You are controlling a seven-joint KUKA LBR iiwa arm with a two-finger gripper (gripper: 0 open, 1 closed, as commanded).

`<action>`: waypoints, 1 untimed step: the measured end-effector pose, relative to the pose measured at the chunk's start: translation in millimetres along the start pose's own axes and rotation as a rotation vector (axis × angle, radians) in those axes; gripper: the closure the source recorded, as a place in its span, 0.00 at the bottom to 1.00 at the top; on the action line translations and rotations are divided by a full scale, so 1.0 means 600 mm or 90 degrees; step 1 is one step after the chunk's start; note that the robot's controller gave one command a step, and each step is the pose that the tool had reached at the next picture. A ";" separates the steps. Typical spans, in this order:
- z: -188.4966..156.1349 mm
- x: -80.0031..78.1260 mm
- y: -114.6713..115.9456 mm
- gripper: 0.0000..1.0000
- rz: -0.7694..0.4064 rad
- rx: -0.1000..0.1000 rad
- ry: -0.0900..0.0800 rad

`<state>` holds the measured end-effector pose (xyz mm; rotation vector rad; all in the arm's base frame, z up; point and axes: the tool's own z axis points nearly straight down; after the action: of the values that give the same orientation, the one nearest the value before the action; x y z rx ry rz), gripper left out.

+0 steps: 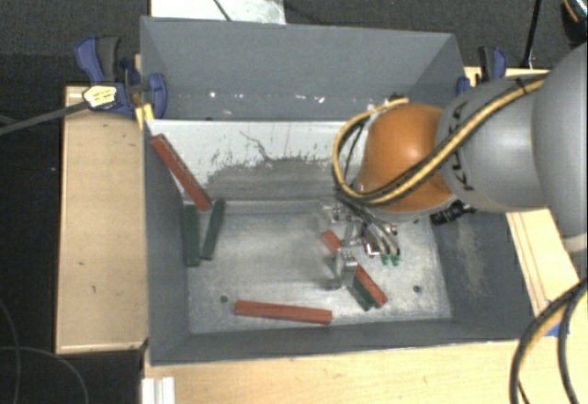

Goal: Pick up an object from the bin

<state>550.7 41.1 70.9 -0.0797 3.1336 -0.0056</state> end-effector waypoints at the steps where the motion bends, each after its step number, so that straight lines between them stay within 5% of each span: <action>1: 0.001 0.020 -0.110 0.00 -0.039 0.000 0.005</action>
Offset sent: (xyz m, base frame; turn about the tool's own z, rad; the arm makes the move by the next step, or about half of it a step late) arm -0.0088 -0.0612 -0.0009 -0.0686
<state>542.0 -25.4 70.3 -0.1768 3.1375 -0.0056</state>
